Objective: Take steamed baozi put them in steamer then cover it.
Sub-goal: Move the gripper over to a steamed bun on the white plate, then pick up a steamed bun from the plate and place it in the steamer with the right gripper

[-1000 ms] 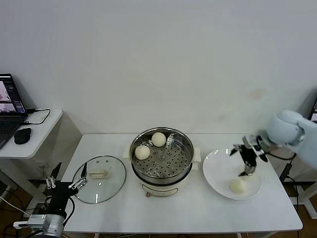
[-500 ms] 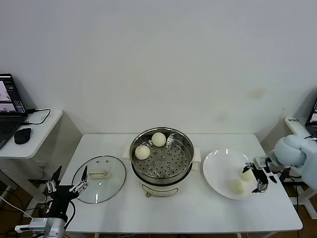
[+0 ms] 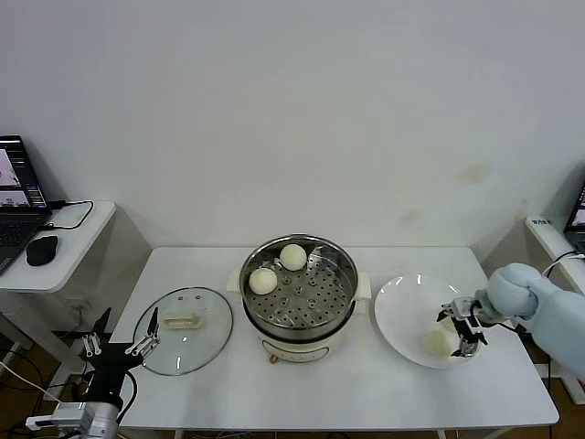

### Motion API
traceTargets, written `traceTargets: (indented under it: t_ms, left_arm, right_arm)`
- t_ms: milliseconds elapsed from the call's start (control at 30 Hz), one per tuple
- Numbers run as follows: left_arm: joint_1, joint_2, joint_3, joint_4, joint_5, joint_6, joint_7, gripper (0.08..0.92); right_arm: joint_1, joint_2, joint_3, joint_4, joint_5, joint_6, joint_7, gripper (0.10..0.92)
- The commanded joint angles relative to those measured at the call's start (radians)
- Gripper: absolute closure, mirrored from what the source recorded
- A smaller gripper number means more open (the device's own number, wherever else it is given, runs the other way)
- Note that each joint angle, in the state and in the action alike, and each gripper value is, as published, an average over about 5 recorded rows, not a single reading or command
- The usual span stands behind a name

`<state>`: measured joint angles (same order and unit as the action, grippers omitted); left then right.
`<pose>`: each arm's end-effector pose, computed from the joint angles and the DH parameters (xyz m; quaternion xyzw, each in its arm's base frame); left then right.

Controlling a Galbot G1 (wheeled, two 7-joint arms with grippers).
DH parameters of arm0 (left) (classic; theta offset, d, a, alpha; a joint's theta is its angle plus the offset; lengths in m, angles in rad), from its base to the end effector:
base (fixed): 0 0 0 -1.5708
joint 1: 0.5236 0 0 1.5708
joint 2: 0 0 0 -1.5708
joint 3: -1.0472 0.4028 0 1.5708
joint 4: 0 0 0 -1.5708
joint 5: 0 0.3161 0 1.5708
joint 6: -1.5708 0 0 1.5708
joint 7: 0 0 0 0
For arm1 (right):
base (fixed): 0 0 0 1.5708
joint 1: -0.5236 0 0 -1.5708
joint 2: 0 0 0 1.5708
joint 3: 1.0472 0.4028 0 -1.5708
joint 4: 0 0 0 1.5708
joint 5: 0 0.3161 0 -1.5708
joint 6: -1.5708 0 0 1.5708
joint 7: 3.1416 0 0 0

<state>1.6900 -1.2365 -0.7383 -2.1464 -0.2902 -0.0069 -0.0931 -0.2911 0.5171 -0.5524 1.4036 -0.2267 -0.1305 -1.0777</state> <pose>0.0878 0.1291 -0.3149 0.0406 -0.9977 -0.0528 0.0102 0.4257 -0.2603 -0.2357 0.5047 -0.5278 0.5566 0.3961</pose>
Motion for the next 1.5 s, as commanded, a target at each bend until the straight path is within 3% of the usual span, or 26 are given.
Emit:
traceTargets:
  t_ms: [33, 333, 733, 900, 1233, 1500]
  left_arm:
    - [-0.004, -0.001, 0.001, 0.007, -0.001, 0.000, 0.000, 0.177]
    - [-0.007, -0.001, 0.004, 0.012, -0.002, 0.000, 0.001, 0.177]
    - [-0.008, -0.002, 0.006, 0.014, -0.001, -0.001, 0.000, 0.177]
    - [-0.007, 0.001, 0.003, 0.011, -0.002, -0.001, 0.000, 0.177]
    - [-0.011, 0.005, 0.007, 0.001, -0.004, -0.001, 0.001, 0.177]
    - [-0.003, 0.005, 0.002, -0.023, -0.008, -0.001, 0.000, 0.177]
  right_arm:
    - [-0.027, 0.047, 0.011, -0.036, -0.022, -0.006, 0.020, 0.203]
    - [-0.032, 0.045, 0.005, -0.032, -0.020, -0.021, 0.014, 0.226]
    - [-0.015, 0.040, 0.007, -0.035, -0.015, -0.026, 0.012, 0.402]
    - [0.061, 0.013, -0.023, -0.022, 0.029, -0.030, 0.000, 0.437]
    - [0.475, -0.031, -0.221, 0.034, 0.232, -0.072, -0.049, 0.440]
    - [0.882, 0.106, -0.471, 0.034, 0.391, -0.094, -0.027, 0.432]
